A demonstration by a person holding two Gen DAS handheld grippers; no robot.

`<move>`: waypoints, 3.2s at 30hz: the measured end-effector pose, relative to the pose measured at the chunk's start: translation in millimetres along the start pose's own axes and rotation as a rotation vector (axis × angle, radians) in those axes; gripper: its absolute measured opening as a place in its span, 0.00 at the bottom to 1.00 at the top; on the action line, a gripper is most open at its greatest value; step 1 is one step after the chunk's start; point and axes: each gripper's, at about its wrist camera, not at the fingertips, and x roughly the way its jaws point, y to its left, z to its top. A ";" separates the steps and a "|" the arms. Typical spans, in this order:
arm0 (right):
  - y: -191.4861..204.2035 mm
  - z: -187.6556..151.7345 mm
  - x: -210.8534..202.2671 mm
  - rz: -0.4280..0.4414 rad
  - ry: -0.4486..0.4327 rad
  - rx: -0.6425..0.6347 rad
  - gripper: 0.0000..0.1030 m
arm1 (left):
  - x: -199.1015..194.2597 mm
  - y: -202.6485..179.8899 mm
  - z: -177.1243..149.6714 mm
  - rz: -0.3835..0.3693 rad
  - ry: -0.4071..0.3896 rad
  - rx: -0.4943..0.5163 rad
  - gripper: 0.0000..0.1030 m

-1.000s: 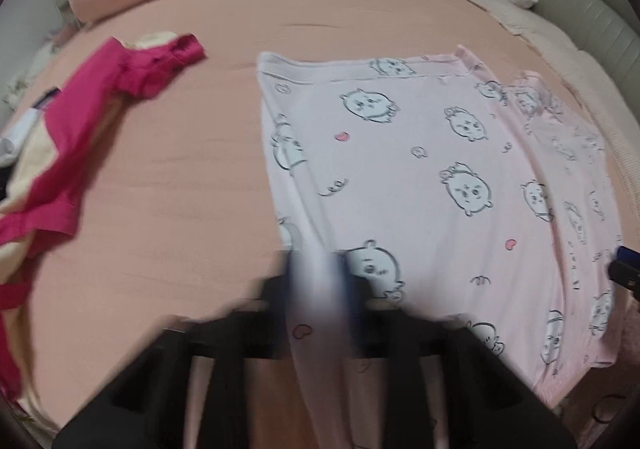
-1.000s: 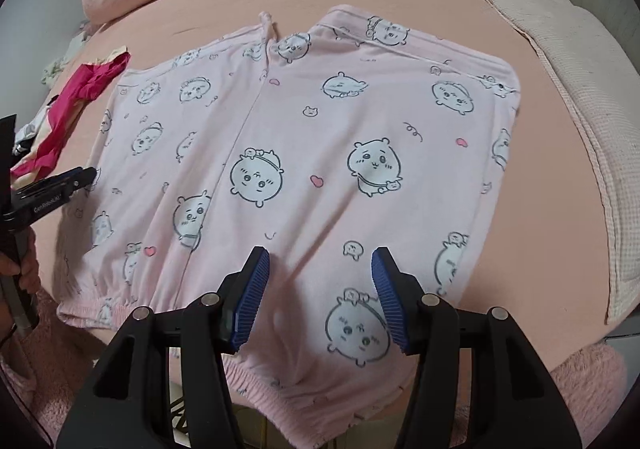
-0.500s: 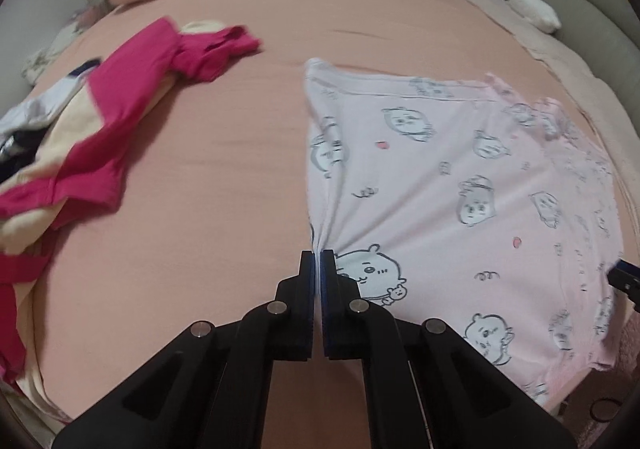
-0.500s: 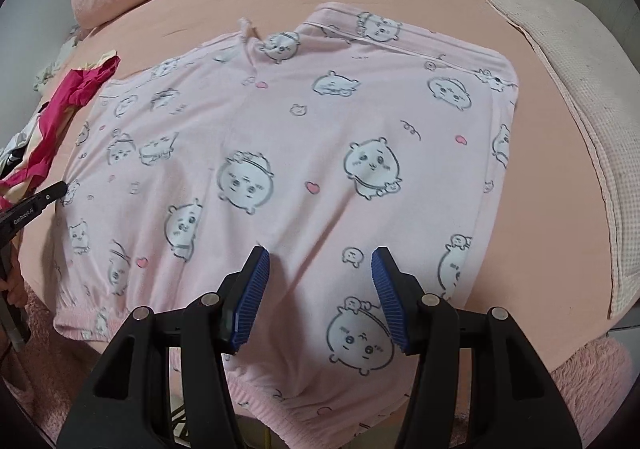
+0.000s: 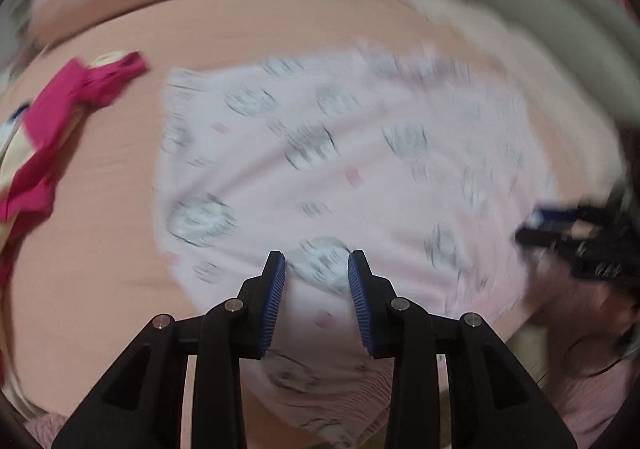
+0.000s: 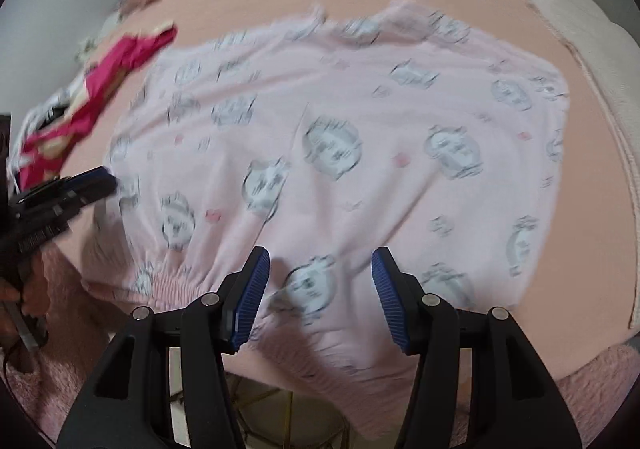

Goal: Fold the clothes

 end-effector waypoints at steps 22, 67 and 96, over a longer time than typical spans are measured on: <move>-67.9 -74.3 -36.9 -0.089 0.005 0.226 0.53 | -29.3 16.7 -58.6 0.067 0.177 -0.163 0.33; 10.9 49.3 -32.1 0.318 -0.134 0.087 0.10 | -43.4 22.1 -47.4 -0.269 -0.072 -0.388 0.35; -27.6 -38.5 -18.9 0.100 -0.029 0.135 0.41 | 24.1 -62.4 45.2 -0.481 0.111 -0.167 0.35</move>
